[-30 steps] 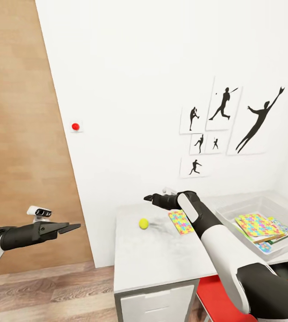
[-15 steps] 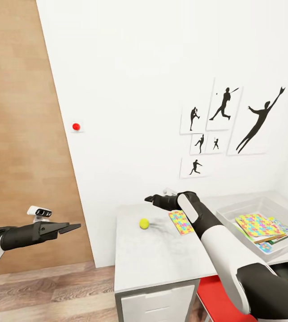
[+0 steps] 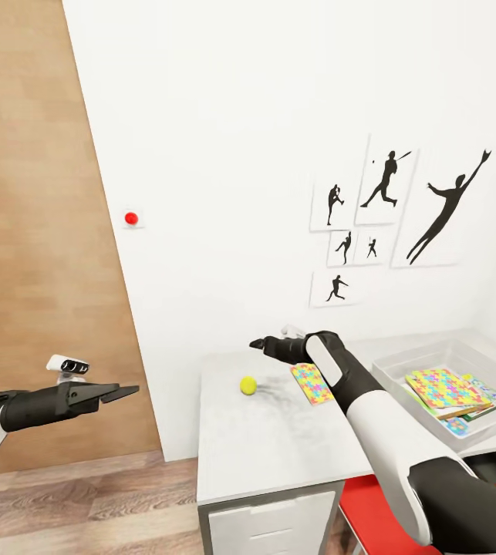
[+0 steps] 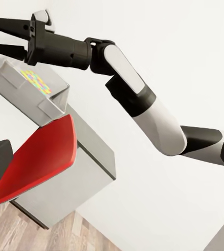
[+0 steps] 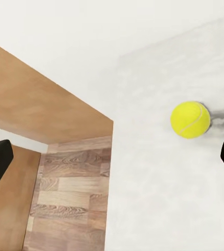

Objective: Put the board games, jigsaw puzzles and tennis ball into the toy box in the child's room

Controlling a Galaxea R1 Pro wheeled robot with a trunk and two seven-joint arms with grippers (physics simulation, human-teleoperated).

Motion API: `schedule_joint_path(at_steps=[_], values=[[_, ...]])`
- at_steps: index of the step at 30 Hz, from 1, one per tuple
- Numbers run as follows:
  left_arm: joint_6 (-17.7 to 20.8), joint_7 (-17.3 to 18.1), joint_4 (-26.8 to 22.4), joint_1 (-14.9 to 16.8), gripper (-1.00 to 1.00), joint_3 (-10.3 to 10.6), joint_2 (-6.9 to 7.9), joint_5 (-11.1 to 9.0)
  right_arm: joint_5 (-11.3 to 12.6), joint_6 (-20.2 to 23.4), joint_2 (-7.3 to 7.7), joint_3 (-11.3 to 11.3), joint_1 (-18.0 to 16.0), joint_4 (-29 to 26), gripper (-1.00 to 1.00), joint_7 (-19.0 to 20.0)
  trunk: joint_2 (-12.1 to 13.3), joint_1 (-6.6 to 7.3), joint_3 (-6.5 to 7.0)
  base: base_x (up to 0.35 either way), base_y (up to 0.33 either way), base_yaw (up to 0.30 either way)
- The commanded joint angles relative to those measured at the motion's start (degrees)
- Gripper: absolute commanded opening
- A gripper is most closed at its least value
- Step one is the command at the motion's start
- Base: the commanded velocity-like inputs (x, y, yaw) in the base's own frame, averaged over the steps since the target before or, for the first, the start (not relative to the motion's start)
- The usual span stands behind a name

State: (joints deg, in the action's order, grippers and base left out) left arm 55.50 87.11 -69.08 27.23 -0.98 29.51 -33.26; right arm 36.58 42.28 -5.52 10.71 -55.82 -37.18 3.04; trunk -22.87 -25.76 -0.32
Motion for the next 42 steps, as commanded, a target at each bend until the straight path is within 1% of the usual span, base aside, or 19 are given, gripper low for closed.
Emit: schedule_joint_path(at_steps=[1,7,16,30,42], values=[[0.6,0.2,0.0,0.0,1.0,0.0,0.02,0.0,-0.4,0.2,0.02,0.0,0.0,-0.2,1.0,0.3,0.0,-0.02,-0.03,0.0,0.0,0.0],[0.6,0.2,0.5,0.0,1.0,0.0,0.02,0.0,-0.4,0.2,0.03,0.0,0.2,-2.2,1.0,0.3,0.0,-0.02,-0.1,-0.041,0.046,0.006],[0.6,0.2,2.1,0.1,1.0,0.0,0.02,0.0,-0.4,0.3,-0.02,0.1,0.2,-2.7,1.0,0.2,0.0,-0.02,-0.72,0.031,0.081,0.064],[0.6,0.2,2.4,0.1,1.0,0.0,0.0,0.1,-0.4,0.1,0.14,-0.1,0.2,-2.8,1.0,0.4,0.0,-0.02,-1.86,0.279,-0.001,0.066],[0.6,0.3,2.3,0.1,1.0,0.0,-0.06,0.1,-0.4,0.2,0.15,-0.2,0.2,-2.8,1.0,0.4,0.0,-0.02,-2.18,0.242,-0.168,0.008]])
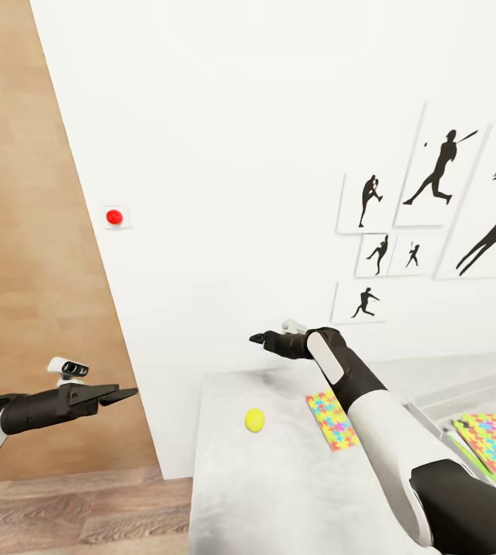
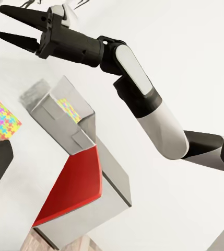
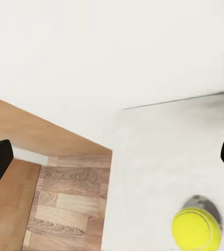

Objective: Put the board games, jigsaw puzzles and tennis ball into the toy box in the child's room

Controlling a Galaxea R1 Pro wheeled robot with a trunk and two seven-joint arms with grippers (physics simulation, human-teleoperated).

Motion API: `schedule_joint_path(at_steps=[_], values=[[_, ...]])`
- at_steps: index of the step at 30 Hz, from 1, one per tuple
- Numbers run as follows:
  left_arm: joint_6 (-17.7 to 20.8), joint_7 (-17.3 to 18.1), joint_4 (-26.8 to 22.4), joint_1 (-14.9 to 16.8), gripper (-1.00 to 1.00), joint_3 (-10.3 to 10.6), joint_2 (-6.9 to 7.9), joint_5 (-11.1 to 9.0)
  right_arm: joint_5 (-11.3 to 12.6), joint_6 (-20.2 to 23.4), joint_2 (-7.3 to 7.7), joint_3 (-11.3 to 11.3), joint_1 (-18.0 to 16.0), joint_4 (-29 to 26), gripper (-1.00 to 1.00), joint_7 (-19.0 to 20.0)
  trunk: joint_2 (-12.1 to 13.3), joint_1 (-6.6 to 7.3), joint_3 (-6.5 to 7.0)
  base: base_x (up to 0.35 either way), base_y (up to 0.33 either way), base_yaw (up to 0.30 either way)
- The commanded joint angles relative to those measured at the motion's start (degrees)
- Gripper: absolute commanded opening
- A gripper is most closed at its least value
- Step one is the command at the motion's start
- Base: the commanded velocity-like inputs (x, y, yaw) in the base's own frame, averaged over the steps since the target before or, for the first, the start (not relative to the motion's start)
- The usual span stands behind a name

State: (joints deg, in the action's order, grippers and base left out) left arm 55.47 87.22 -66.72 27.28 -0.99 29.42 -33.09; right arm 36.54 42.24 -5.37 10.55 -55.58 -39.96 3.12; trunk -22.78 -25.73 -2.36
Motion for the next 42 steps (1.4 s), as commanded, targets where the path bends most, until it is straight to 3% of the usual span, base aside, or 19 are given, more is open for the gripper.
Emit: schedule_joint_path(at_steps=[1,16,32,37,42], values=[[0.6,0.2,0.0,0.0,1.0,0.0,0.02,0.0,-0.4,0.2,0.01,0.0,-0.1,0.0,1.0,0.3,-0.1,-0.06,-0.2,0.182,-0.231,0.001],[0.6,0.2,0.0,0.0,1.0,0.2,-0.1,0.0,-0.5,0.4,0.75,0.4,-0.1,0.0,1.0,0.0,-0.1,-0.06,-1.0,0.048,-0.063,0.0],[0.6,0.2,0.0,0.0,1.0,0.1,0.04,0.0,-0.4,1.4,0.36,0.4,-0.1,0.5,1.0,-1.7,-0.1,-0.06,-1.02,0.0,-0.001,0.0],[0.6,0.2,0.0,0.0,1.0,0.1,0.07,0.0,-1.3,3.3,-0.25,0.3,-0.2,1.4,1.0,-5.9,-0.1,-0.06,-1.02,0.0,0.0,0.0],[0.6,0.2,0.0,0.0,1.0,0.1,0.1,0.0,-1.6,8.1,-1.56,0.0,-0.4,2.0,1.0,-15.4,-0.1,-0.06,-1.02,0.0,0.0,0.0]])
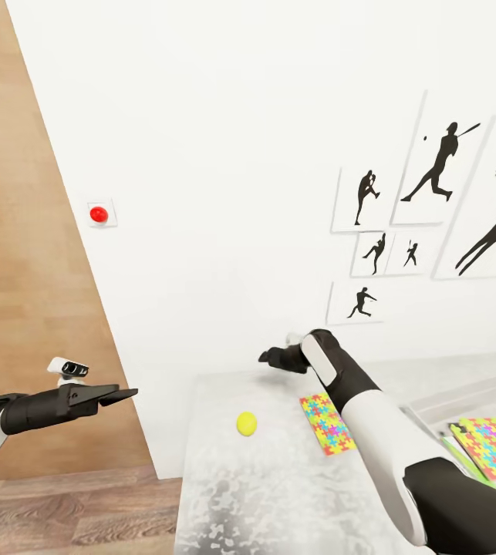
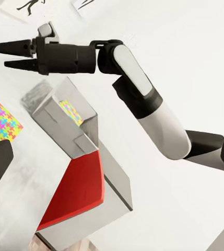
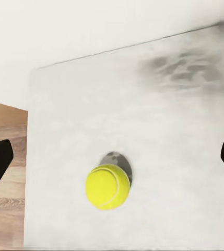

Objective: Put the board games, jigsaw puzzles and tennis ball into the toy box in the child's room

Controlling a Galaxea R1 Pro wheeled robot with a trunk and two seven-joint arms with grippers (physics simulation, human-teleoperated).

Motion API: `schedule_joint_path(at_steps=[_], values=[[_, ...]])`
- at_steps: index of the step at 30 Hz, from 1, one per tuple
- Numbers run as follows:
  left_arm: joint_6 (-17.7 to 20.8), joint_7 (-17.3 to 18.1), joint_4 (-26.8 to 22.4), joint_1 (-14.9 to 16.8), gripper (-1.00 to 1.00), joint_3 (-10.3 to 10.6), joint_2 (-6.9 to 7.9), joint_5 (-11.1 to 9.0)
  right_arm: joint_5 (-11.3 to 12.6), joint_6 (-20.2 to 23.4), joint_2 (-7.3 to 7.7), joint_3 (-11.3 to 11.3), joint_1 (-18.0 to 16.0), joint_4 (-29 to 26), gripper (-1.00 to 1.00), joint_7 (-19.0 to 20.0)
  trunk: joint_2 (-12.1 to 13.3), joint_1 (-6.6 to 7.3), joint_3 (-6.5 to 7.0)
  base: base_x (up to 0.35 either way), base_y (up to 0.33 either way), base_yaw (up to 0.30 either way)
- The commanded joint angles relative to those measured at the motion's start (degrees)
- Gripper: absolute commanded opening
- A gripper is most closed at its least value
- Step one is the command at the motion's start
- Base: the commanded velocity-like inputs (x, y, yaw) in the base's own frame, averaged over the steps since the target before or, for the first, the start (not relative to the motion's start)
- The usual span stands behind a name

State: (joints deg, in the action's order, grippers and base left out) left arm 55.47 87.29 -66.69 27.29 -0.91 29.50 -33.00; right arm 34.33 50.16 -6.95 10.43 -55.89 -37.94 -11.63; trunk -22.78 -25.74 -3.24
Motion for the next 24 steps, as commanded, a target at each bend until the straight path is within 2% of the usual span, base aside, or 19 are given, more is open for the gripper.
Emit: schedule_joint_path(at_steps=[1,3,7,14,24], values=[[0.6,0.2,0.0,0.0,1.0,0.0,0.03,-0.1,0.7,0.8,-0.2,0.1,-0.1,0.0,1.0,-1.6,-0.1,-0.04,-0.14,0.0,0.0,0.0],[0.6,0.2,0.0,0.0,1.0,0.0,0.02,-0.1,0.8,2.3,-0.64,0.0,-0.2,-0.2,1.0,-3.6,-0.1,-0.04,-0.14,0.0,0.0,0.0],[0.6,0.2,0.1,0.0,1.0,0.0,0.04,-0.1,0.8,3.4,-1.15,0.0,-0.2,-1.3,1.0,-5.0,-0.1,-0.04,-0.14,0.0,0.0,0.0],[0.6,0.2,0.4,0.0,1.0,0.0,0.04,-0.1,0.8,5.4,-1.74,0.1,-0.2,-3.7,1.0,-5.8,-0.1,-0.04,-0.44,0.0,0.0,0.0],[0.6,0.1,0.5,0.0,1.0,0.0,0.03,-0.1,0.8,6.1,-1.83,0.1,-0.2,-3.5,1.0,-5.8,-0.1,-0.04,-1.34,0.0,0.0,0.0]])
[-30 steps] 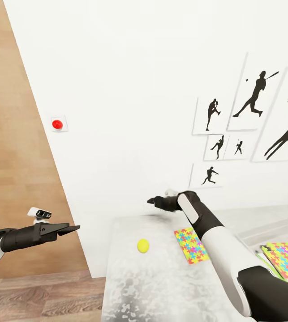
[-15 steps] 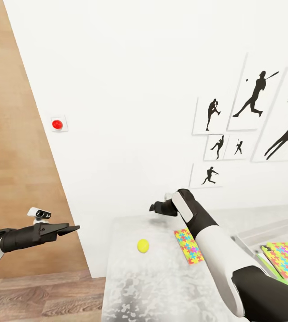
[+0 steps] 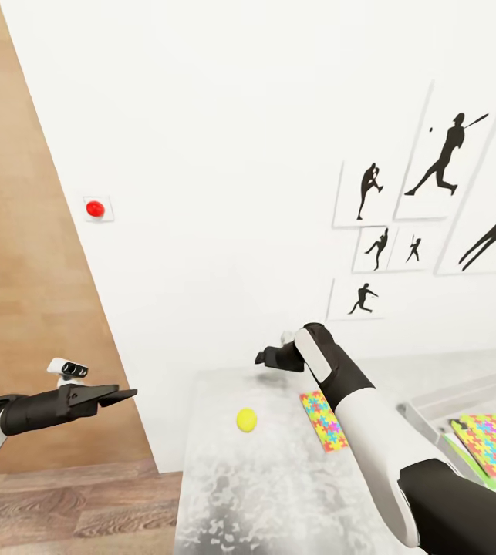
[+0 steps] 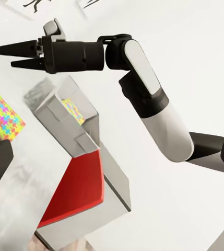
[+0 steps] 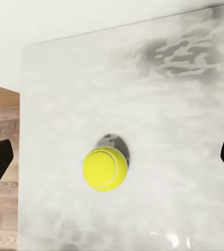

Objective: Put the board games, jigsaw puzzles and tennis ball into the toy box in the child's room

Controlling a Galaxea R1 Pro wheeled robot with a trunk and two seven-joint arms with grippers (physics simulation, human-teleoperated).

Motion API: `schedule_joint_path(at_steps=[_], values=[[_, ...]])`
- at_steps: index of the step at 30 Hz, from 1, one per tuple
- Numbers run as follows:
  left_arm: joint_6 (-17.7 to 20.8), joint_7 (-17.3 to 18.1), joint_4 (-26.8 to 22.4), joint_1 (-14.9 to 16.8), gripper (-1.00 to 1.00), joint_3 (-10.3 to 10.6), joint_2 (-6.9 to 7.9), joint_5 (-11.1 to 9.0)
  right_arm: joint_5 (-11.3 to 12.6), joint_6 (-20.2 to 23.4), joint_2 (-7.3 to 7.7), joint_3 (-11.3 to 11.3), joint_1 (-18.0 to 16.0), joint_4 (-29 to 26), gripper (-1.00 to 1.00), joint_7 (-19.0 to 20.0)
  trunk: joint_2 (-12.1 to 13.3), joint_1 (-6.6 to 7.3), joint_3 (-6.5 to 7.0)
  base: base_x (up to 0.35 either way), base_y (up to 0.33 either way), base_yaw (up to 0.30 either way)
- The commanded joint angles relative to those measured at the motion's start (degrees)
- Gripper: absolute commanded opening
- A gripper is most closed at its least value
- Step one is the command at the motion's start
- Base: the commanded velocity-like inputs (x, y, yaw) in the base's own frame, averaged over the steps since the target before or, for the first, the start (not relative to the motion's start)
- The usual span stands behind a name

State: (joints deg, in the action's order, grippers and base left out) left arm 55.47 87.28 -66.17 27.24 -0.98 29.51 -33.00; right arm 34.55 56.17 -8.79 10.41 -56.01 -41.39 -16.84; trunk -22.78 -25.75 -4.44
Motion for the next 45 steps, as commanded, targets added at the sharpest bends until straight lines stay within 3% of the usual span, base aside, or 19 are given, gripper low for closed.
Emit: schedule_joint_path(at_steps=[1,10,16,45], values=[[0.6,0.1,0.0,0.1,1.0,0.0,0.03,-0.1,0.6,0.1,0.01,0.1,-0.1,0.0,1.0,-0.6,-0.1,-0.04,-0.23,0.0,0.0,0.0],[0.6,0.0,0.0,0.1,1.0,0.1,0.02,0.0,0.6,0.0,-0.16,0.1,0.0,0.6,1.0,-0.5,-0.1,-0.04,-1.08,0.0,0.0,0.0],[0.6,0.0,0.0,0.1,1.0,0.2,-0.01,0.0,0.7,-0.5,-1.2,0.2,-0.1,3.2,1.0,-0.4,-0.1,-0.04,-1.65,0.0,0.0,0.0],[0.6,0.0,1.4,0.1,1.0,0.0,0.11,0.0,-0.4,-1.1,-1.21,0.3,-0.7,4.1,1.0,-0.4,-0.1,-0.04,-4.4,0.0,0.0,0.0]])
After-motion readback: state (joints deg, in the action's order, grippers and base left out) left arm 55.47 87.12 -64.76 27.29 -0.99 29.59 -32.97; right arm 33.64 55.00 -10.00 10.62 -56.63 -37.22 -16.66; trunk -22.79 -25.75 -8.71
